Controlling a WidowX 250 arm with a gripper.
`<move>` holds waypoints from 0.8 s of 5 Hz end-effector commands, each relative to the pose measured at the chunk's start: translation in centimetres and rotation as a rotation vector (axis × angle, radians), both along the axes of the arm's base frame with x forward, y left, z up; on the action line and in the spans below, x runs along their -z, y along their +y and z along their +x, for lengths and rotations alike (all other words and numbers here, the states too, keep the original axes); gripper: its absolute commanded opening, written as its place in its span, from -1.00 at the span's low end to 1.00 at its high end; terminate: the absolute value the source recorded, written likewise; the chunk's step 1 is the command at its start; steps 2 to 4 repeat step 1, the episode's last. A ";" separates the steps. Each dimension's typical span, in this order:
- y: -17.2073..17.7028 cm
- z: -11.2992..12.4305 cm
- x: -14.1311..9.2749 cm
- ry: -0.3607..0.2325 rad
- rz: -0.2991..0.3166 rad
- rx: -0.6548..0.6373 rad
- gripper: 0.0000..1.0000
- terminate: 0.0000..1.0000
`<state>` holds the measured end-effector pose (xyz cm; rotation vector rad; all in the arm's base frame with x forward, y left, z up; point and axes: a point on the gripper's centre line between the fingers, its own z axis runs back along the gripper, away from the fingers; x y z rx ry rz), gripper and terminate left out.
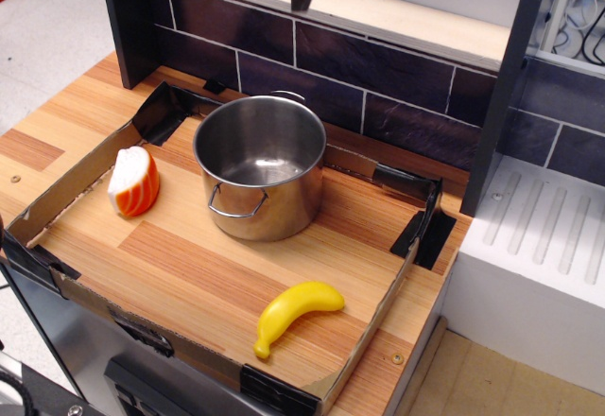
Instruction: Upright metal pot
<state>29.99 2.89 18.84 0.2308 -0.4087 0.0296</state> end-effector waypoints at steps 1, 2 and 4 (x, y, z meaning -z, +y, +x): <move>0.3 0.6 -1.7 -0.043 -0.002 0.001 1.00 1.00; 0.3 0.6 -1.7 -0.043 -0.002 0.001 1.00 1.00; 0.3 0.6 -1.7 -0.043 -0.002 0.001 1.00 1.00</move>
